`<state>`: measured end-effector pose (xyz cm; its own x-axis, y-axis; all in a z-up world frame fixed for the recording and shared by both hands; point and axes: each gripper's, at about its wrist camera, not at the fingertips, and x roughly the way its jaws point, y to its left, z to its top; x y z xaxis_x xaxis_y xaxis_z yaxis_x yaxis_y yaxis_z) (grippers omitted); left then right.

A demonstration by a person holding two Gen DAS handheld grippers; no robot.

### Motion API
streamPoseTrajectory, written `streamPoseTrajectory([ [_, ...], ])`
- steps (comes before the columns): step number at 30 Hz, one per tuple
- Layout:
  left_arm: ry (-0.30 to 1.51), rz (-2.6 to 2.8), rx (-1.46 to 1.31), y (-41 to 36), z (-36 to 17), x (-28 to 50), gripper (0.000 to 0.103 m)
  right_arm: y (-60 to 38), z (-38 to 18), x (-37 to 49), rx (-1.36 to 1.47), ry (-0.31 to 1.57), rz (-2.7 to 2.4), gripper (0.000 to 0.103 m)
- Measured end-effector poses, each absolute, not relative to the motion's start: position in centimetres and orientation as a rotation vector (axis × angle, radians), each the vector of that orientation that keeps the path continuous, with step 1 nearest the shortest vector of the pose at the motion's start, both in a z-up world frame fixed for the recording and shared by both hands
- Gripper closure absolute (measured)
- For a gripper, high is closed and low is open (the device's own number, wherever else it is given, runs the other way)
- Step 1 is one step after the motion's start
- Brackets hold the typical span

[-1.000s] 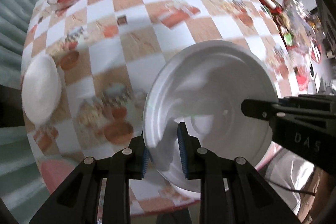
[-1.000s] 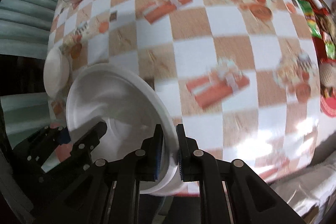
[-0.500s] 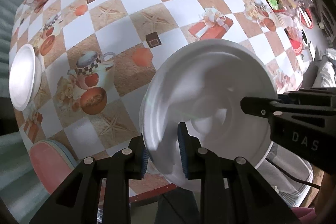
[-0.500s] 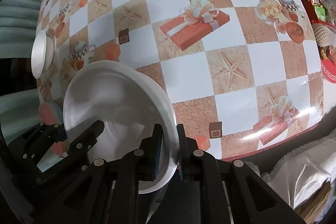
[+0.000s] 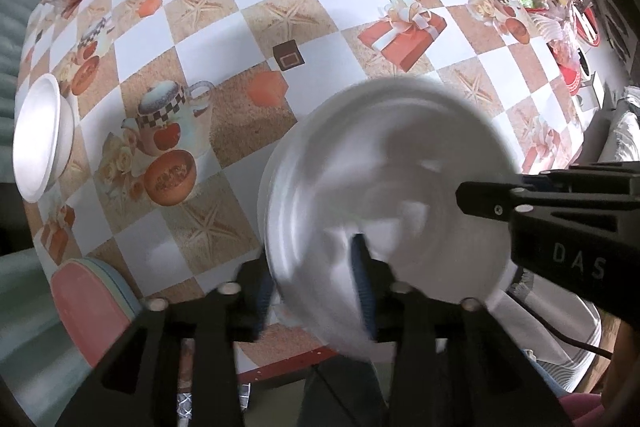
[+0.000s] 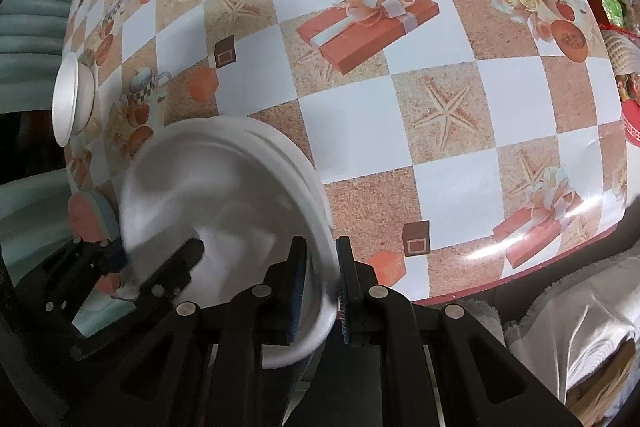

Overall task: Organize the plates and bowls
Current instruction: 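Open both grippers to release the white plate, then move both grippers toward the next white paper plate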

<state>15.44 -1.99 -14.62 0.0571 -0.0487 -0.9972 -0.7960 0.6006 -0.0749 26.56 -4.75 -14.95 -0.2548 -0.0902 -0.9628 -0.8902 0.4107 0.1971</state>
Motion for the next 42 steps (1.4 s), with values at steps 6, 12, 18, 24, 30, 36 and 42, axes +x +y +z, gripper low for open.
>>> streamPoseTrajectory([
  [6, 1.358, 0.698, -0.781, -1.4, -13.6, 14.7, 0.023, -4.8, -15.0, 27.4, -0.868, 1.663, 0.963, 0.079],
  [12, 1.359, 0.721, -0.862, -0.5, -14.2, 13.3, 0.02, -5.4, -13.6, 29.0, -0.802, 1.647, 0.95, 0.008],
  [18, 1.279, 0.684, -0.925, 0.1, -13.4, 11.8, 0.0, -5.5, -12.6, 29.9, -0.782, 1.655, 0.906, 0.008],
  [24, 1.193, 0.618, -0.944, 0.1, -12.1, 11.4, 0.0, -4.3, -10.8, 29.1, -0.773, 1.669, 0.951, 0.008],
  [30, 1.126, 0.667, -1.013, 2.0, -11.0, 8.7, 0.0, -1.3, -8.2, 27.2, -0.826, 1.59, 1.031, 0.008],
  [36, 1.062, 0.786, -1.027, 4.1, -9.2, 4.5, 0.0, 1.9, -6.8, 24.8, -0.889, 1.529, 1.099, 0.008],
  [42, 1.03, 0.907, -1.104, 6.3, -8.5, 0.2, 0.0, 4.7, -6.3, 21.6, -0.957, 1.51, 1.17, 0.008],
])
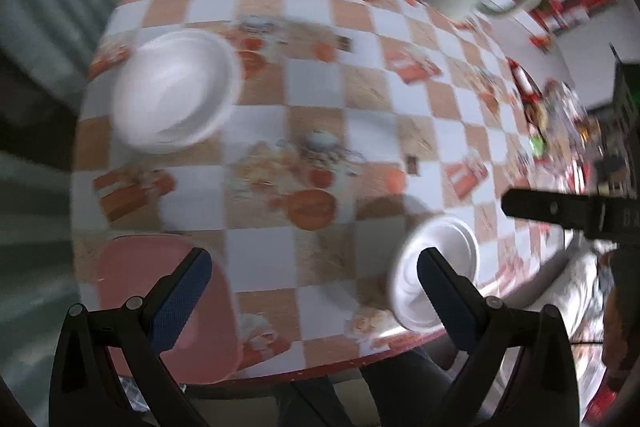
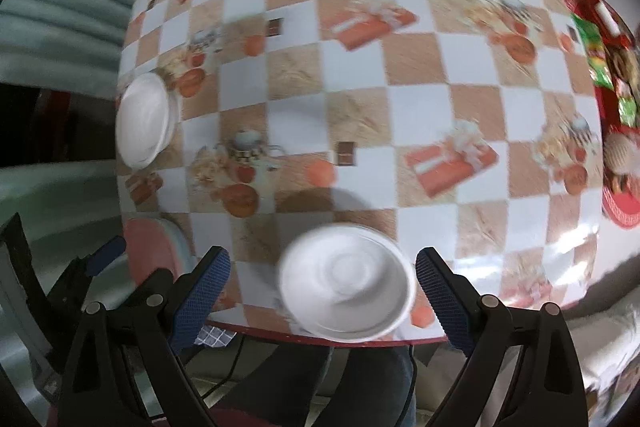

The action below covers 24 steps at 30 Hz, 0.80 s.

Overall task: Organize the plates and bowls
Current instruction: 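Move both grippers toward the next white paper plate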

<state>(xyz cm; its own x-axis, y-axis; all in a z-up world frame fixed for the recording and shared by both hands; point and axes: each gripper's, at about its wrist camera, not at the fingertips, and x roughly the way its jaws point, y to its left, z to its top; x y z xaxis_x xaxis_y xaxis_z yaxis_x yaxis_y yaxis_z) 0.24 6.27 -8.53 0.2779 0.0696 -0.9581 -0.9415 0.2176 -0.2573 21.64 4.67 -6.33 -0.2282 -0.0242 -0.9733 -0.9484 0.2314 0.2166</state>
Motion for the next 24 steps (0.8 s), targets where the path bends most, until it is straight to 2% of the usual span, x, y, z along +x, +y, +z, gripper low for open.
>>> streamPoseTrajectory([
  [11, 0.981, 1.189, -1.176, 11.6, -7.6, -6.4, 0.0, 10.7, -5.6, 15.6, -1.014, 1.424, 1.286, 0.008],
  [24, 1.086, 1.381, -1.076, 17.6, -11.6, -9.7, 0.0, 15.7, -11.1, 10.1, -1.004, 1.479, 1.259, 0.008],
])
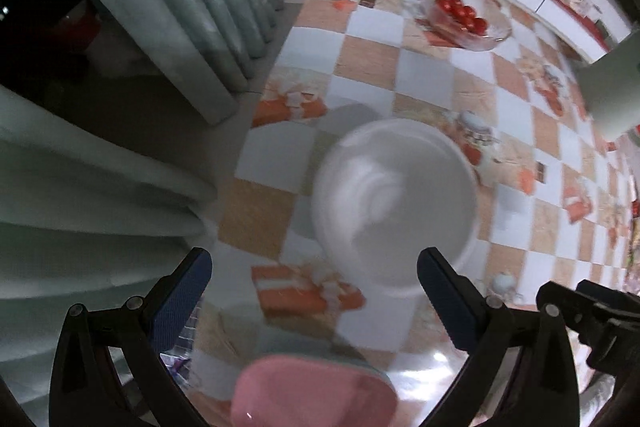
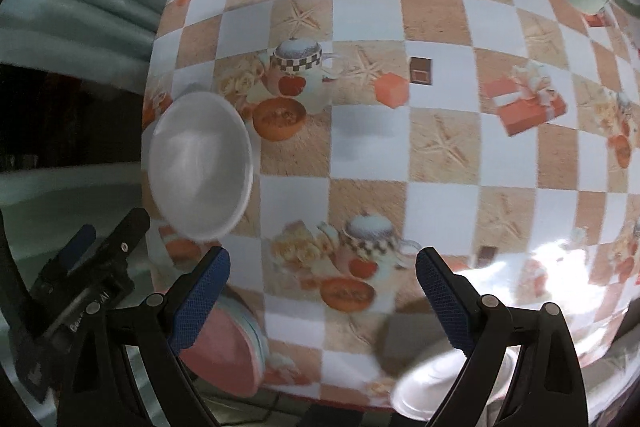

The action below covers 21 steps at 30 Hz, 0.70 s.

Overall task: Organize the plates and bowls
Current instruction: 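Move both grippers toward the next white paper plate, then close the left gripper on the white plate rim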

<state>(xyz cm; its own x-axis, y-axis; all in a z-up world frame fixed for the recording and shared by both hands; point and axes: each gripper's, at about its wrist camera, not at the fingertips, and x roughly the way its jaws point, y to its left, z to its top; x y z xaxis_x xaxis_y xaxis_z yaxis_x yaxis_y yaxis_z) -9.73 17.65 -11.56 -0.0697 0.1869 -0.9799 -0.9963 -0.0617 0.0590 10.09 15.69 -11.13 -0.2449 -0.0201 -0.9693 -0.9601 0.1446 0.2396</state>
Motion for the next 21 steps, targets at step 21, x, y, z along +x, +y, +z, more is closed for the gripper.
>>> streamPoseTrajectory([
  [21, 1.194, 1.39, -1.088, 22.4, -18.6, -11.0, 0.001, 20.6, -18.0, 5.3, -1.071, 1.444, 1.232, 0.008],
])
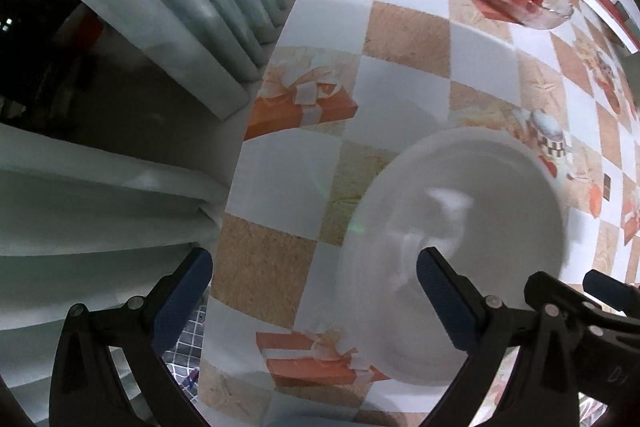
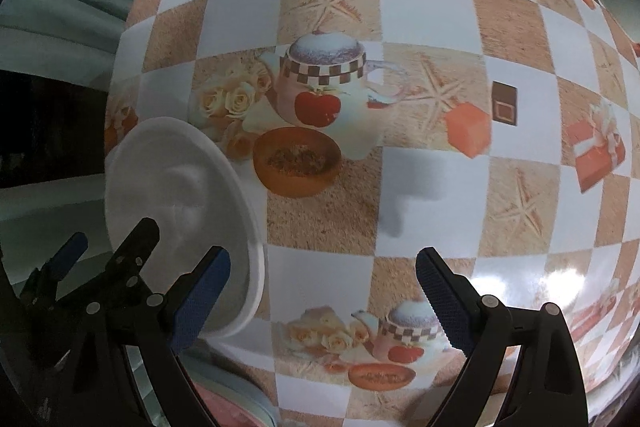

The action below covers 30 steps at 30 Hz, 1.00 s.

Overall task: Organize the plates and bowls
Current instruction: 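Close the left gripper on the white plate rim, then lift the plate with the left gripper while the right gripper closes on its rim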

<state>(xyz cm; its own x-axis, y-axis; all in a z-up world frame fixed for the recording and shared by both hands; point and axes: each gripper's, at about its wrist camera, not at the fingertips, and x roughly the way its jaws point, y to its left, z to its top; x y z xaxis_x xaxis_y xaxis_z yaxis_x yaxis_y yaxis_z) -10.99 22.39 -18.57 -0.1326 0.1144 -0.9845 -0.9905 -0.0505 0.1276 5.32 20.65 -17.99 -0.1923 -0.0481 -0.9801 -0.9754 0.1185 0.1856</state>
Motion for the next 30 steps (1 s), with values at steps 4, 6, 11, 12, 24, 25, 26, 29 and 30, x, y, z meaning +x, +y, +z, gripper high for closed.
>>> streamPoseTrajectory([
  [4, 1.218, 1.384, -1.091, 22.6, -19.5, -11.2, 0.001, 21.5, -19.2, 4.5, -1.092, 1.444, 1.219, 0.008],
  [6, 1.228, 1.366, -1.097, 23.0, -20.0, -10.9, 0.005, 21.7, -19.7, 4.2, -1.104, 1.44, 1.216, 0.008],
  [11, 1.231, 1.344, -1.107, 23.2, -20.7, -10.6, 0.008, 21.8, -20.6, 4.4, -1.115, 1.46, 1.22, 0.008],
  [12, 1.228, 1.338, -1.111, 23.2, -20.7, -10.5, 0.008, 21.8, -20.8, 4.7, -1.117, 1.462, 1.218, 0.008],
  [24, 1.279, 1.251, -1.061, 21.5, -20.2, -5.8, 0.008, 21.0, -21.9, 8.6, -1.201, 1.47, 1.112, 0.001],
  [25, 1.281, 1.242, -1.062, 21.3, -20.3, -5.3, 0.008, 20.9, -22.1, 9.1, -1.198, 1.482, 1.097, 0.001],
  [26, 1.284, 1.235, -1.062, 21.0, -20.3, -4.8, 0.008, 20.7, -22.2, 9.7, -1.194, 1.497, 1.076, 0.001],
  [29, 1.29, 1.204, -1.078, 20.1, -20.4, -3.5, 0.007, 20.4, -22.2, 11.0, -1.214, 1.483, 1.049, 0.001],
  [30, 1.293, 1.195, -1.079, 19.8, -20.4, -3.0, 0.007, 20.1, -22.3, 11.5, -1.224, 1.488, 1.04, 0.001],
])
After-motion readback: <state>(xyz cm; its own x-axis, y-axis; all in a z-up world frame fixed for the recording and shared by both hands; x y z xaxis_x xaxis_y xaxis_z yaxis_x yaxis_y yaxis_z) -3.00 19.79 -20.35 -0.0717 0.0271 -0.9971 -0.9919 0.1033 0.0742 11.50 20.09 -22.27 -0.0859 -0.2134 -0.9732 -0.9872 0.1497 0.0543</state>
